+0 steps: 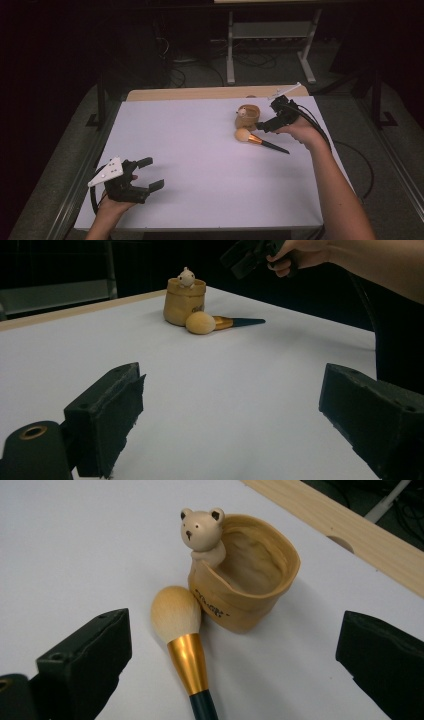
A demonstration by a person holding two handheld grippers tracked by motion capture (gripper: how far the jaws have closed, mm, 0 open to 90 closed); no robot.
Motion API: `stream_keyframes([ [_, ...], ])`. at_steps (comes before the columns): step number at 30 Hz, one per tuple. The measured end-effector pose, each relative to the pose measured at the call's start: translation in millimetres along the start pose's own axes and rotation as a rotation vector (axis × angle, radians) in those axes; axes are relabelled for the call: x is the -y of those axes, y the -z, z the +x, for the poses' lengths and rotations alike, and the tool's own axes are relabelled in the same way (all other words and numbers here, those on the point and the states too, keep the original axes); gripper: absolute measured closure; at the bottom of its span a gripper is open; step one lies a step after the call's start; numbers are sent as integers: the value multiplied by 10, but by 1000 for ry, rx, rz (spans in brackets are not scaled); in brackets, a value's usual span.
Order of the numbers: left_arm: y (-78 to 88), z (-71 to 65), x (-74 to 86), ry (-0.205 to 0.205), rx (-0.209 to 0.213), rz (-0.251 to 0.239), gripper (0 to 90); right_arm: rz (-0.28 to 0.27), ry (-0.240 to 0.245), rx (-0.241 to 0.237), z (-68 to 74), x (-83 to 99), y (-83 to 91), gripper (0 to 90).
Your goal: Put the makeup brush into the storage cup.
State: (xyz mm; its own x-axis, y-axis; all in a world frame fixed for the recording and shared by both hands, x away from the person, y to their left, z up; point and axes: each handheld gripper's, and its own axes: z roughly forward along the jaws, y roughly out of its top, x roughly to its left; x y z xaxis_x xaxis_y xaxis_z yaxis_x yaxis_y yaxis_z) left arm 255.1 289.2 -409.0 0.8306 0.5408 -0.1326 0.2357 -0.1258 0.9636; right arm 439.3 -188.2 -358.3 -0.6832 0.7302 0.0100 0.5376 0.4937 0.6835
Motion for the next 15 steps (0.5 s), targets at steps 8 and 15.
stream_keyframes([
  [8,2,-1,-3,-2,2,2,100,35,-21,-10,-32,6,-28,29],
  [15,7,5,-5,-9,2,6,100,64,6,-20,-35,6,-53,140],
])
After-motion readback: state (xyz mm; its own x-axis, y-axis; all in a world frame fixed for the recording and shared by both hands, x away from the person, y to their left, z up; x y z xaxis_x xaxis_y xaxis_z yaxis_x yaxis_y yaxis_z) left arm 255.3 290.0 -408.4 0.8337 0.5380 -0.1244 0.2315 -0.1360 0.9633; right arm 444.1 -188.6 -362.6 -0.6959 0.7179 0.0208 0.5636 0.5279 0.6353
